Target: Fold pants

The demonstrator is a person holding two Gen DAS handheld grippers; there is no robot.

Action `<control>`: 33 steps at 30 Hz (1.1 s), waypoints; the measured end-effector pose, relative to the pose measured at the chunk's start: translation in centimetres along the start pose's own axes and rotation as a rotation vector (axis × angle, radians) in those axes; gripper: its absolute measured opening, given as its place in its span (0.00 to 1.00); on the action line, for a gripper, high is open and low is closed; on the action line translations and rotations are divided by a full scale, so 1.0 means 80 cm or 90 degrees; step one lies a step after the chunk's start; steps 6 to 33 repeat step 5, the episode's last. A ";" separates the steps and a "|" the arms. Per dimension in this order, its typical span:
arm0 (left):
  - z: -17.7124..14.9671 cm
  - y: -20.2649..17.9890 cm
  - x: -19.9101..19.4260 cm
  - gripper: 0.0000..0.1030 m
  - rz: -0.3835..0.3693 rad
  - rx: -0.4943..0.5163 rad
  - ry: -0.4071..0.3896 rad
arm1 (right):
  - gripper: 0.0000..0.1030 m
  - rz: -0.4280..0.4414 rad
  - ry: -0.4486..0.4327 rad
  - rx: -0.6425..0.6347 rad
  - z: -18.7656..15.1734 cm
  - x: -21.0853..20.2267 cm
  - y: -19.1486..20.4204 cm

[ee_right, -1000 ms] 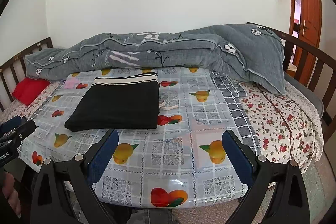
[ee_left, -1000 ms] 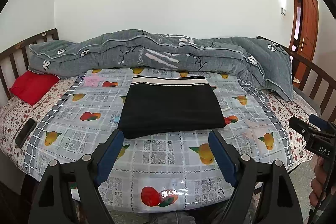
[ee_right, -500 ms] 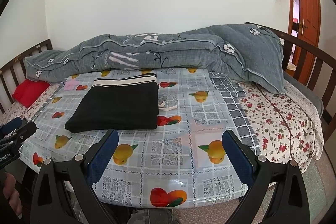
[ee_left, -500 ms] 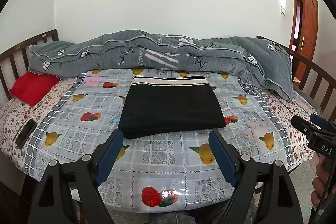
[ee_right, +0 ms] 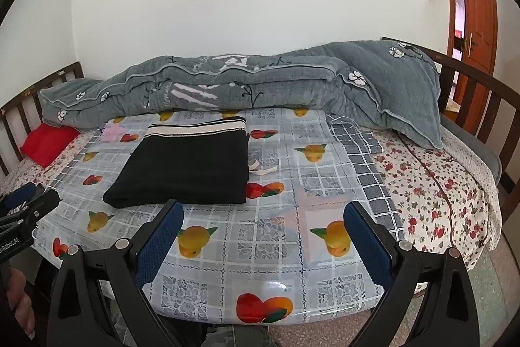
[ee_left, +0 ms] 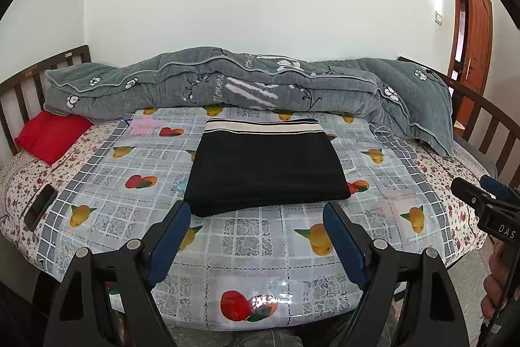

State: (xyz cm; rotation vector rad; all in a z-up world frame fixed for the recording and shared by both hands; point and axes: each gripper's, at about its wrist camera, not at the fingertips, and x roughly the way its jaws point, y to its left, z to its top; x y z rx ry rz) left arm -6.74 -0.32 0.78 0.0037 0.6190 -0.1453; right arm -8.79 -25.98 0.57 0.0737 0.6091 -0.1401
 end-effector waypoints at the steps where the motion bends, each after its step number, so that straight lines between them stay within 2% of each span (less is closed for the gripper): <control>1: 0.000 0.000 0.000 0.80 0.001 0.001 0.000 | 0.95 0.001 -0.001 0.000 0.000 0.000 0.001; 33: 0.002 0.005 0.005 0.80 -0.006 0.003 0.002 | 0.95 0.001 -0.002 -0.005 -0.002 0.000 0.005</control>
